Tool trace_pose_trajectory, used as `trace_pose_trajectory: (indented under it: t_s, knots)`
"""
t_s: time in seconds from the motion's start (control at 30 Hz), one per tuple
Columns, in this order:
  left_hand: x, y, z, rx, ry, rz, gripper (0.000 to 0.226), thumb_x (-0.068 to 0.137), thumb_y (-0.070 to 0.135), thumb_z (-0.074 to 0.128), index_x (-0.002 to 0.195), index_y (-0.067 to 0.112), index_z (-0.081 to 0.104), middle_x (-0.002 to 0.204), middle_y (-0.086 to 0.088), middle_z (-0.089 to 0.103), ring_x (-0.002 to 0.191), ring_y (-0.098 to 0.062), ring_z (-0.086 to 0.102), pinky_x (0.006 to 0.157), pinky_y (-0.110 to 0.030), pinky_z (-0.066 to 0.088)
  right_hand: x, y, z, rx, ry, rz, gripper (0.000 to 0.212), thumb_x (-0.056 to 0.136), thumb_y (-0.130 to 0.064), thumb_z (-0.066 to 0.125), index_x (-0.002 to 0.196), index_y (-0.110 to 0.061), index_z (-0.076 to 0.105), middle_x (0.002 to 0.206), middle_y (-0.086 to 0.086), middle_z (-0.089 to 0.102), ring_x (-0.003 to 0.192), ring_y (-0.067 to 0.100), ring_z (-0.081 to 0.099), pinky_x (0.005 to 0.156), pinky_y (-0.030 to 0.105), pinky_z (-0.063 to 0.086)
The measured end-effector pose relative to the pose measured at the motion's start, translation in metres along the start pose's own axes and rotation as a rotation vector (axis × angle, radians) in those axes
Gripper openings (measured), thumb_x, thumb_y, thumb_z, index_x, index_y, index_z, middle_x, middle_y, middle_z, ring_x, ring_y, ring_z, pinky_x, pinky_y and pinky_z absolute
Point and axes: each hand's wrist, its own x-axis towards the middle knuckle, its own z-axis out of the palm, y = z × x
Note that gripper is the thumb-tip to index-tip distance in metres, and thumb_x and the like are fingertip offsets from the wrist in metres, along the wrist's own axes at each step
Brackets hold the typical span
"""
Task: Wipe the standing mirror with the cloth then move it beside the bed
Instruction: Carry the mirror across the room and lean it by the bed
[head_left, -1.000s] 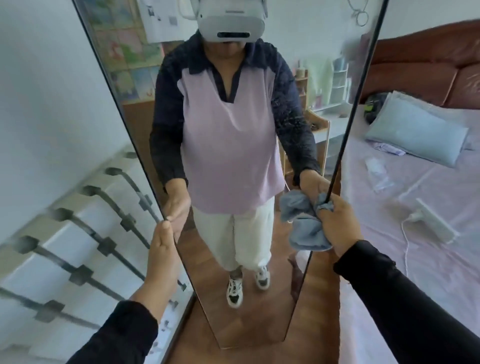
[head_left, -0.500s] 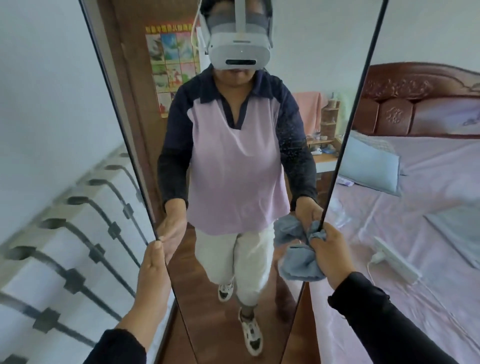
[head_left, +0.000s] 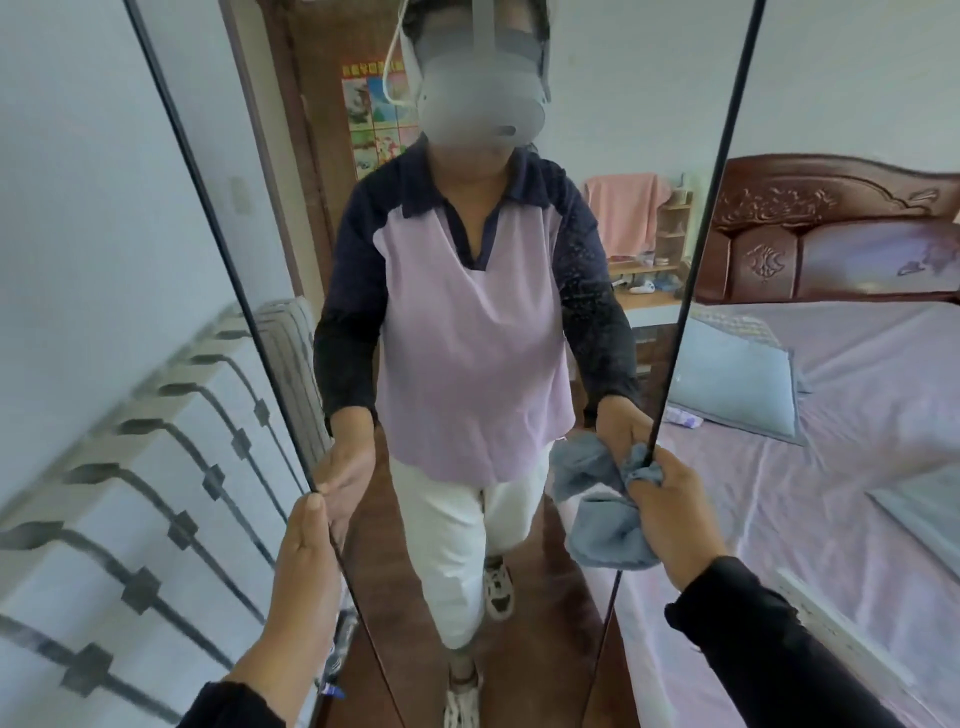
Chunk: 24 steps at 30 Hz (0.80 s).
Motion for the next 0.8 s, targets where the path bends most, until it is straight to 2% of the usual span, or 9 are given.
trace_pose_trajectory:
  t_s: [0.07, 0.17, 0.2, 0.3, 0.43, 0.6, 0.8]
  knots:
    - [0.040, 0.011, 0.020, -0.009, -0.018, 0.010, 0.069, 0.093, 0.074, 0.019, 0.151, 0.038, 0.031, 0.158, 0.003, 0.036, 0.144, -0.022, 0.037, 0.117, -0.045, 0.031, 0.033, -0.005, 0.013, 0.034, 0.024, 0.005, 0.028, 0.092, 0.002, 0.051, 0.082, -0.022, 0.061, 0.078, -0.001, 0.061, 0.076, 0.024, 0.057, 0.077, 0.036, 0.046]
    - [0.105, 0.031, 0.044, -0.025, -0.055, 0.045, 0.084, 0.080, 0.090, 0.020, 0.149, 0.043, 0.031, 0.158, 0.007, 0.037, 0.145, -0.020, 0.036, 0.117, -0.045, 0.031, 0.085, -0.022, 0.028, 0.071, 0.052, 0.009, 0.032, 0.091, 0.004, 0.051, 0.078, -0.024, 0.060, 0.073, -0.004, 0.061, 0.074, 0.022, 0.057, 0.078, 0.038, 0.047]
    - [0.127, 0.039, 0.052, -0.020, -0.063, 0.056, 0.083, 0.081, 0.089, 0.020, 0.149, 0.043, 0.032, 0.157, 0.007, 0.037, 0.144, -0.020, 0.037, 0.116, -0.043, 0.031, 0.103, -0.027, 0.034, 0.069, 0.056, 0.002, 0.032, 0.089, 0.003, 0.051, 0.075, -0.025, 0.060, 0.072, -0.005, 0.060, 0.074, 0.022, 0.057, 0.078, 0.040, 0.048]
    - [0.185, 0.061, 0.081, -0.002, -0.067, 0.085, 0.064, 0.097, 0.068, 0.019, 0.152, 0.037, 0.033, 0.156, 0.002, 0.039, 0.141, -0.021, 0.039, 0.107, -0.035, 0.033, 0.156, -0.040, 0.050, 0.055, 0.076, -0.028, 0.024, 0.082, -0.010, 0.051, 0.073, -0.031, 0.058, 0.071, -0.008, 0.058, 0.075, 0.026, 0.056, 0.077, 0.047, 0.049]
    - [0.245, 0.081, 0.120, 0.049, -0.100, 0.140, 0.062, 0.100, 0.064, 0.016, 0.151, 0.035, 0.034, 0.154, 0.001, 0.042, 0.139, -0.022, 0.041, 0.106, -0.037, 0.035, 0.219, -0.045, 0.069, 0.080, 0.106, -0.025, 0.020, 0.082, -0.012, 0.053, 0.076, -0.030, 0.059, 0.070, -0.010, 0.059, 0.076, 0.026, 0.057, 0.079, 0.042, 0.048]
    - [0.329, 0.095, 0.180, 0.039, -0.080, 0.112, 0.064, 0.098, 0.065, 0.018, 0.152, 0.034, 0.034, 0.155, -0.001, 0.041, 0.141, -0.024, 0.040, 0.112, -0.042, 0.034, 0.319, -0.037, 0.094, 0.066, 0.108, 0.015, 0.022, 0.091, 0.001, 0.055, 0.081, -0.018, 0.061, 0.080, 0.006, 0.065, 0.082, 0.034, 0.062, 0.083, 0.047, 0.052]
    - [0.428, 0.111, 0.250, 0.005, -0.016, 0.097, 0.058, 0.102, 0.060, 0.020, 0.149, 0.033, 0.038, 0.153, -0.002, 0.043, 0.139, -0.022, 0.041, 0.108, -0.036, 0.033, 0.454, -0.048, 0.133, 0.117, 0.013, 0.011, 0.027, 0.093, 0.006, 0.050, 0.077, -0.013, 0.059, 0.075, -0.002, 0.061, 0.077, 0.022, 0.057, 0.079, 0.035, 0.045]
